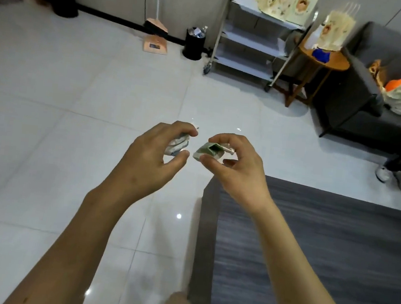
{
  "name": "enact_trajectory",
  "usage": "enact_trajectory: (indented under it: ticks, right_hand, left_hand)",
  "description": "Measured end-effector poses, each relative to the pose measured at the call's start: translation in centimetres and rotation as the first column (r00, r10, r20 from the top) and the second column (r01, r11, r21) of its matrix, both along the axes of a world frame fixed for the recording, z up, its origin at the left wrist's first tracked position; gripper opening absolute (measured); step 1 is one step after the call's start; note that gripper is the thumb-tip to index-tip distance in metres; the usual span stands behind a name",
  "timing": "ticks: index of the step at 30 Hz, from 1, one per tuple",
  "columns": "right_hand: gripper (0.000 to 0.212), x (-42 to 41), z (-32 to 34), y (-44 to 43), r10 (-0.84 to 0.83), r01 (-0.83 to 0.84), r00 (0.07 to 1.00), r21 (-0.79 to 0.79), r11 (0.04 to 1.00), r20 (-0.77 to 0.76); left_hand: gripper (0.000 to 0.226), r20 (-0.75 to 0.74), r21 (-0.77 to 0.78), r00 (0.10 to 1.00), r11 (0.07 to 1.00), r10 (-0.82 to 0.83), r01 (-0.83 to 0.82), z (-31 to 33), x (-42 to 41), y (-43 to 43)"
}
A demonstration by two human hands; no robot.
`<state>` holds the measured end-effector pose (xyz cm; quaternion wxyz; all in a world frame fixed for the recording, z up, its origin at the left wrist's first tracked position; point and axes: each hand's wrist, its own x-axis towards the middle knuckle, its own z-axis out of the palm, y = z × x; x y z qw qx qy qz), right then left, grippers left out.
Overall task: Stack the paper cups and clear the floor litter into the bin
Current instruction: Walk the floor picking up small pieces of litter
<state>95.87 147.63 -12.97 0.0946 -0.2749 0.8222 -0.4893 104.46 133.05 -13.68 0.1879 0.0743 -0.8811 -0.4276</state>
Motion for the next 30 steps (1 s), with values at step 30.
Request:
enact_trajectory:
  ticks: [30]
  right_hand:
    - [0.023,-49.7,0.1,-55.3,0.162,-0.162,0.987,0.037,0.986,0.008]
  left_hand:
    - [0.030,0.054,-0.025,0.983,0.984,0.178,-0.177,0.8,-46.2,-53.8]
